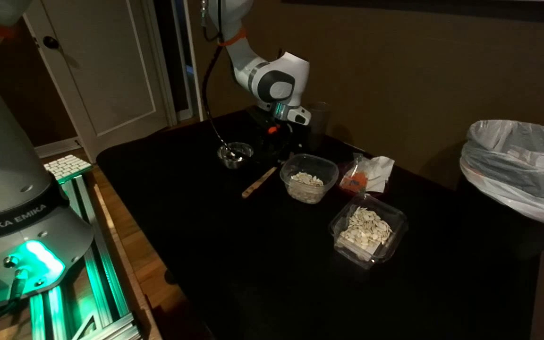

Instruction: Put the wooden spoon on top of the clear container on the left.

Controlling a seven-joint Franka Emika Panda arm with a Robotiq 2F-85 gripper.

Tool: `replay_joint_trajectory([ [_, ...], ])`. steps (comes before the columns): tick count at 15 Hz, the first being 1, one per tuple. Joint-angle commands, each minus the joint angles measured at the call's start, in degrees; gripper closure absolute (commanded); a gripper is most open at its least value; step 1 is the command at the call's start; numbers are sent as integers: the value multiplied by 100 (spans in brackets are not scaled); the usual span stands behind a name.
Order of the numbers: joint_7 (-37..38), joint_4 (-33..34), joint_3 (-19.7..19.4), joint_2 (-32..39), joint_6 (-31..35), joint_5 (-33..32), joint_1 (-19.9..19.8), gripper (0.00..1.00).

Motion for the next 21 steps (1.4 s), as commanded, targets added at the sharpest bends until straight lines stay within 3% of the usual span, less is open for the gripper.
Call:
replay_joint_trajectory([
  [1,234,180,-124,284,142,-170,34,0],
  [3,291,218,-142,359,232,-132,13,2],
  [4,303,243,-147,393,257,-135,12,26],
  [6,317,291,-158,445,268,-151,24,30],
  [15,374,228,-182,279,373,-236,94,99],
  [21,244,49,-283,-183,-20,-770,337,96],
])
